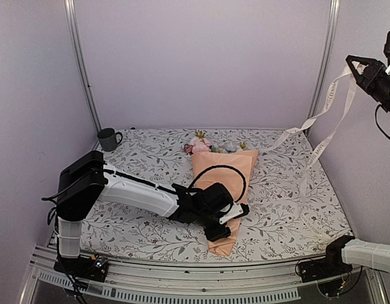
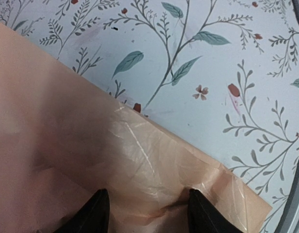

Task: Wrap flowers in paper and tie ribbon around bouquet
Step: Place the ribbon at the center of the board.

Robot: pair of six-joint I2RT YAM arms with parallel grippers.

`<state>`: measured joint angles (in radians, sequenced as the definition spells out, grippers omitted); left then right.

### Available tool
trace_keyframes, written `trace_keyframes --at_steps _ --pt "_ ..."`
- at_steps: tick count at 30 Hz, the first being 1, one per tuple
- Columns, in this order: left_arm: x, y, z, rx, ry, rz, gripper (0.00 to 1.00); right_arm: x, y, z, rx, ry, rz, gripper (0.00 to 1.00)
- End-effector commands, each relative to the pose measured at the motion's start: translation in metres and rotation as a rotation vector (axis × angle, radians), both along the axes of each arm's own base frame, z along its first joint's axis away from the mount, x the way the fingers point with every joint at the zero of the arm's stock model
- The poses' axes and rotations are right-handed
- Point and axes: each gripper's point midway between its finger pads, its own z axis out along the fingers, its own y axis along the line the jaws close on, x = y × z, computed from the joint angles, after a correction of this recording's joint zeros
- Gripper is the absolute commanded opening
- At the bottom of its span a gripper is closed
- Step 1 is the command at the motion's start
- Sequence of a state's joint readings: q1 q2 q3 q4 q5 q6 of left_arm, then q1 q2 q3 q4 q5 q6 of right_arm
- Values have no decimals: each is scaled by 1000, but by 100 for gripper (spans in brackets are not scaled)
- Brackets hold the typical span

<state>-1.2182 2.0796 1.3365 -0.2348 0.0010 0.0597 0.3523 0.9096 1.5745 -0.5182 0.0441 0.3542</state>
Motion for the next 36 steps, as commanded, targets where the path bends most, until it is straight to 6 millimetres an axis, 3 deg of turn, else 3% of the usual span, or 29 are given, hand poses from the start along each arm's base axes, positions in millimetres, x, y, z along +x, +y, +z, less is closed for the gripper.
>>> trace_keyframes --at_steps 1,6,10,14,17,19,20,22,24,27,29,32,35,36 --pt "-19 20 -36 117 72 -28 55 20 69 -70 -114 149 342 0" --pt "-19 20 -36 120 72 -27 56 6 110 -140 -60 330 619 0" --pt "-19 20 -37 120 74 -29 56 1 107 -200 -37 533 605 0" --pt "-19 19 -37 122 74 -36 56 5 80 -278 -19 828 393 0" --pt "-19 19 -36 123 74 -37 56 9 34 -332 -90 998 92 0" --pt "-19 19 -37 125 74 -38 56 12 3 -349 -148 1042 -91 0" --pt "-19 20 -37 125 74 -37 56 14 -3 -351 -160 1049 -127 0" --pt "-19 20 -37 125 74 -38 56 18 16 -349 -133 1047 -22 0" --pt "-19 19 -37 126 75 -38 56 18 69 -338 -83 981 297 0" --pt "-19 19 -37 129 76 -36 56 -14 135 -312 -12 890 766 0" --pt "-19 20 -38 128 77 -30 56 -42 169 -273 -42 767 952 0" --pt "-19 20 -38 125 77 -35 56 -80 191 -195 -60 503 1181 0" --pt "-18 19 -39 129 81 -38 56 -104 180 -124 -44 236 1233 0" --pt "-19 19 -39 129 81 -40 56 -103 177 -113 -39 205 1201 0"
